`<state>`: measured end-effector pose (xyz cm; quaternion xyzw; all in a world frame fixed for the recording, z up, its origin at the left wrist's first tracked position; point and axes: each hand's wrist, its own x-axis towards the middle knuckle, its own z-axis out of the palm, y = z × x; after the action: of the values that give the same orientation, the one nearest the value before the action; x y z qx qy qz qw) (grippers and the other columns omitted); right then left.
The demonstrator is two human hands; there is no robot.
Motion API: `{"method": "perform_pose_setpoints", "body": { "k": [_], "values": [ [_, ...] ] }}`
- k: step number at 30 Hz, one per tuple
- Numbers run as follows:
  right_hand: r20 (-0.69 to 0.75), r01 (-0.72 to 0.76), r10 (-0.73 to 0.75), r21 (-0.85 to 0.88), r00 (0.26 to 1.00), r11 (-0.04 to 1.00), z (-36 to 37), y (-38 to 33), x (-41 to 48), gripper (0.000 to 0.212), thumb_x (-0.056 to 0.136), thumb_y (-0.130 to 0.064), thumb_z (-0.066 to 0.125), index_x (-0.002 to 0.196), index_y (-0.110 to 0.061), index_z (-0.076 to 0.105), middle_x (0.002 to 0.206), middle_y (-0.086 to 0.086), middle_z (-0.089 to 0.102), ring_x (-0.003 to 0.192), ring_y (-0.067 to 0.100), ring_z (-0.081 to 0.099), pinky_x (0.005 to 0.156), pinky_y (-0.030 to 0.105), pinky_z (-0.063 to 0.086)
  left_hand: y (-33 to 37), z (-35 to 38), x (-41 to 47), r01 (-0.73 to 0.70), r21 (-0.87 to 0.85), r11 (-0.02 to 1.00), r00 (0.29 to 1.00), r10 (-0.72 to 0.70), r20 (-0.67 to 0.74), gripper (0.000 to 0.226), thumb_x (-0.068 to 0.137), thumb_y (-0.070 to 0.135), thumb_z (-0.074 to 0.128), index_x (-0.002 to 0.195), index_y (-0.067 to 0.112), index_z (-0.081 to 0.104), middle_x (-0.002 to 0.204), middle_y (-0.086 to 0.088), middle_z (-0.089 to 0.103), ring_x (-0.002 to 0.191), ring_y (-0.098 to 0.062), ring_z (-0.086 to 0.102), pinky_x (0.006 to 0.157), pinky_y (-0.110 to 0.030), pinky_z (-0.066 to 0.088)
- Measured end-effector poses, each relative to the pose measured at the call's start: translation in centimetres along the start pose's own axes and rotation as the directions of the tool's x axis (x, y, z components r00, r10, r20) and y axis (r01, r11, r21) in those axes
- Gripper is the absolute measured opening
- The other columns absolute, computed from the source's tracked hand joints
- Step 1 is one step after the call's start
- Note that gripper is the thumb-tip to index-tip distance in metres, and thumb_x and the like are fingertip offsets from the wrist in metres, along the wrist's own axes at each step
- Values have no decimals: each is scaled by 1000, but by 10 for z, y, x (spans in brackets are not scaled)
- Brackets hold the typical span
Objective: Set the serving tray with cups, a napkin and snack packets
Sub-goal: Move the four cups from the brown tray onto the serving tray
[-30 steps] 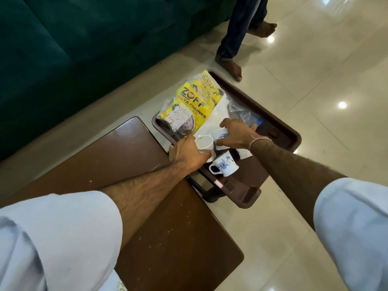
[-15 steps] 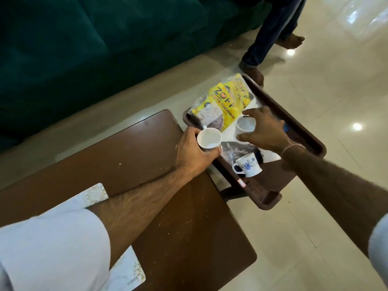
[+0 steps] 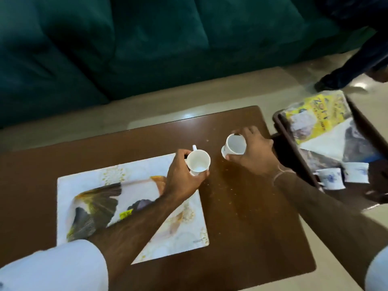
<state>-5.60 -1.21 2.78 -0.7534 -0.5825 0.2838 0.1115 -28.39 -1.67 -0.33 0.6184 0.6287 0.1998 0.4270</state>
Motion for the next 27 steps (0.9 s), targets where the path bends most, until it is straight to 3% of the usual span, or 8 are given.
{"method": "perform_pose_setpoints", "body": {
  "k": [3, 5, 8, 12, 16, 22, 27],
  "values": [
    [72, 63, -61, -20, 996, 998, 38, -50, -4, 68, 71, -51, 81, 129, -29, 52, 131, -2, 53, 118, 22, 54, 98, 45, 30, -37, -37, -20, 131, -62, 990, 991, -133, -33, 66, 64, 43, 87, 112, 37, 41, 107, 6, 66, 86, -18, 67, 66, -33, 59],
    [108, 105, -101, -25, 989, 994, 63, -84, -8, 68, 72, -51, 80, 129, -30, 51, 132, -2, 54, 120, 21, 53, 98, 46, 29, -63, -61, -35, 170, -98, 981, 979, -179, -93, 63, 61, 47, 82, 108, 37, 41, 102, 8, 66, 84, -16, 67, 60, -25, 54],
    [158, 161, -155, -26, 975, 987, 99, -128, -17, 69, 72, -53, 80, 130, -32, 49, 134, -4, 53, 120, 20, 51, 100, 46, 28, -101, -91, -59, 173, -123, 977, 962, -194, -190, 67, 61, 39, 88, 111, 33, 44, 102, 15, 62, 92, -12, 64, 70, -26, 55],
    [213, 214, -201, -40, 956, 976, 145, -178, -29, 71, 72, -50, 80, 132, -30, 48, 138, -1, 52, 124, 25, 50, 105, 51, 28, -143, -122, -86, 242, -148, 959, 923, -275, -270, 71, 60, 46, 87, 111, 43, 38, 99, 29, 54, 92, 9, 58, 67, -4, 42],
    [257, 284, -254, -87, 933, 955, 181, -212, -42, 72, 74, -52, 77, 133, -29, 44, 140, 1, 53, 123, 27, 52, 103, 49, 32, -175, -135, -109, 276, -116, 954, 910, -298, -288, 74, 63, 41, 87, 119, 37, 38, 110, 11, 55, 99, -9, 57, 78, -24, 50],
    [226, 247, -195, -233, 954, 940, 219, -248, -58, 78, 72, -71, 64, 128, -21, 44, 127, 4, 58, 106, 30, 65, 93, 47, 47, -186, -124, -130, 367, -192, 910, 820, -414, -396, 79, 59, 40, 92, 115, 31, 36, 108, 4, 54, 95, -15, 58, 71, -30, 55],
    [180, 199, -150, -292, 972, 935, 237, -264, -65, 84, 71, -78, 59, 126, -17, 40, 116, 9, 58, 94, 34, 67, 84, 45, 54, -180, -107, -135, 405, -323, 855, 750, -513, -418, 84, 58, 40, 93, 108, 41, 25, 105, 7, 51, 94, -15, 57, 67, -16, 47]
  ]
}}
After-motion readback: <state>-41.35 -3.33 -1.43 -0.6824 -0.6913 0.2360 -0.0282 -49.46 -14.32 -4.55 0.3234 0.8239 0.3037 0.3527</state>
